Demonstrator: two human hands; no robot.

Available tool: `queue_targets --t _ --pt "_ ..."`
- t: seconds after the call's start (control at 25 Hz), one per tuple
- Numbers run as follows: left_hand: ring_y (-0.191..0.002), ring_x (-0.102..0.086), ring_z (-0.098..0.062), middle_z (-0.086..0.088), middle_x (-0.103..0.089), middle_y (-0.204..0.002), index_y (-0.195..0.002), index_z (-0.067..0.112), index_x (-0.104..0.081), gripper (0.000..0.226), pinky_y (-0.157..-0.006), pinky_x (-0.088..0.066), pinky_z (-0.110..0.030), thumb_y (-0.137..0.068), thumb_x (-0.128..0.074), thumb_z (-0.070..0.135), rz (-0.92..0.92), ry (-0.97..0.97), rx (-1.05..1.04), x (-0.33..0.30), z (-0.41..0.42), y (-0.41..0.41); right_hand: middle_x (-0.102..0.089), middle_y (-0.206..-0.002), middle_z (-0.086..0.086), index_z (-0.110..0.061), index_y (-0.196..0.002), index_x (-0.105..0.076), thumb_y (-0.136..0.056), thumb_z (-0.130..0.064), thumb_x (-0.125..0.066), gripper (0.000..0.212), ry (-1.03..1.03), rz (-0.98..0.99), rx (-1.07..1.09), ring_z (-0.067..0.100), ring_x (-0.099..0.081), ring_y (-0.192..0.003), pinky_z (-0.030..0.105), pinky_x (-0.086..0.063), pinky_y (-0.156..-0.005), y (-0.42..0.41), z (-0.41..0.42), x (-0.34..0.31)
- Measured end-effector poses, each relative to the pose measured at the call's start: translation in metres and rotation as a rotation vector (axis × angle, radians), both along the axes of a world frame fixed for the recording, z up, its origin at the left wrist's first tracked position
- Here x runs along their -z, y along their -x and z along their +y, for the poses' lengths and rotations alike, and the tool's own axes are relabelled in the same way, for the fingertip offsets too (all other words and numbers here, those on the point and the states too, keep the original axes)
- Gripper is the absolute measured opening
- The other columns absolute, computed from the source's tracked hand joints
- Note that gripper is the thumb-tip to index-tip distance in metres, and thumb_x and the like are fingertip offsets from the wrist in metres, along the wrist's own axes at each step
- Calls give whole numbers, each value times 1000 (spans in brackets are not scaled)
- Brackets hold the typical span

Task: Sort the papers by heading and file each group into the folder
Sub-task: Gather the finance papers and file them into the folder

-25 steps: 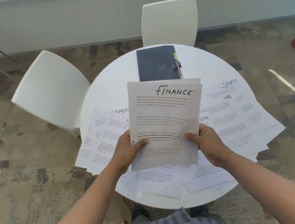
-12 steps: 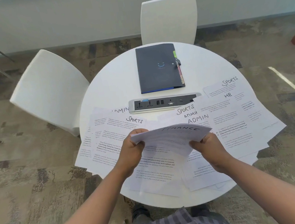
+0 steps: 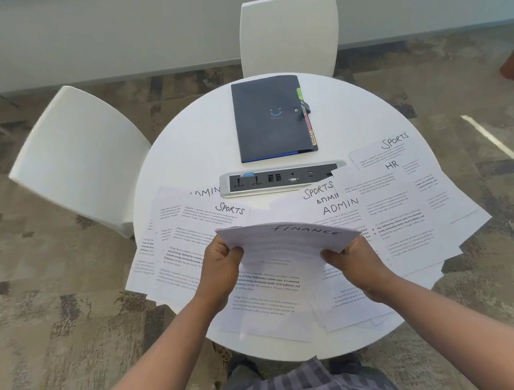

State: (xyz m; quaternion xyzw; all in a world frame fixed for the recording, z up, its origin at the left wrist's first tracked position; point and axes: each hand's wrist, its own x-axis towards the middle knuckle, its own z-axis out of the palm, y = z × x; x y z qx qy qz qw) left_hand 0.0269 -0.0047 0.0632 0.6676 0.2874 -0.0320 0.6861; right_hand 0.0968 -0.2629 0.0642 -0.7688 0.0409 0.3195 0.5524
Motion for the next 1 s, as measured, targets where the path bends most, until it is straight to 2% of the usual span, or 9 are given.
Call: queue_targets --t 0.12,0.2,0.36,0.44,0.52,0.64,0.76,0.84,1.0 --pt "-101 -69 -8 7 -77 -107 -114 16 -70 42 -81 -54 -21 -97 -41 -11 -24 18 22 -5 -1 0 -63 -66 -17 -28 -81 -72 -99 -6 -61 30 7 -28 13 7 -53 -60 23 -41 -61 0 3 -3" --pt "-98 -71 -5 9 -78 -104 -114 13 -70 43 -77 -55 -17 -97 -40 -12 -43 23 7 -7 -3 -1 -76 -86 -15 -27 -98 -74 -100 -4 -57 29 -7 -53 32 7 -67 -81 21 -49 -70 1 5 -9" --pt "-93 -70 -5 9 -78 -100 -113 15 -71 47 -72 -54 -16 -94 -39 -14 -14 -18 45 -3 -5 1 -77 -103 0 -32 -102 -73 -97 -3 -60 32 12 -55 20 28 -68 -103 43 -56 -87 7 4 -8" --pt "-85 -69 -7 7 -77 -97 -109 15 -73 45 -68 -52 -15 -96 -40 -12 13 -48 97 0 -8 5 -73 -104 7 -33 -102 -69 -96 -2 -61 32 14 -52 15 34 -65 -104 46 -54 -87 9 2 -6" --pt "-78 -65 -6 7 -74 -92 -108 14 -73 42 -64 -50 -15 -97 -41 -10 6 -76 83 0 -9 7 -71 -103 10 -30 -101 -67 -95 0 -60 31 0 -54 25 30 -63 -99 44 -52 -85 8 -1 -3" --pt "-94 -69 -2 8 -77 -104 -114 17 -71 45 -73 -53 -13 -96 -42 -12 19 -55 71 2 -11 10 -69 -106 16 -27 -102 -66 -95 -2 -61 26 -1 -38 19 24 -61 -95 41 -48 -83 7 -4 -3" --pt "-102 -69 1 16 -77 -108 -113 30 -70 53 -77 -53 -13 -97 -42 -11 75 -46 206 4 -16 13 -69 -112 7 -30 -110 -63 -96 -2 -60 31 3 23 -22 28 -62 -111 47 -51 -97 11 -6 1" --pt "-99 -69 5 22 -76 -106 -111 34 -69 53 -76 -53 -10 -98 -43 -10 83 -47 238 2 -18 11 -68 -114 11 -27 -111 -64 -97 -3 -58 29 3 26 -22 33 -60 -115 53 -49 -101 13 -7 5" --pt "-106 -69 -5 19 -76 -110 -113 33 -70 51 -80 -54 -17 -99 -45 -8 103 -59 263 7 -18 3 -67 -121 20 -13 -108 -66 -97 -1 -55 20 3 43 7 40 -57 -119 61 -43 -106 14 -13 10"
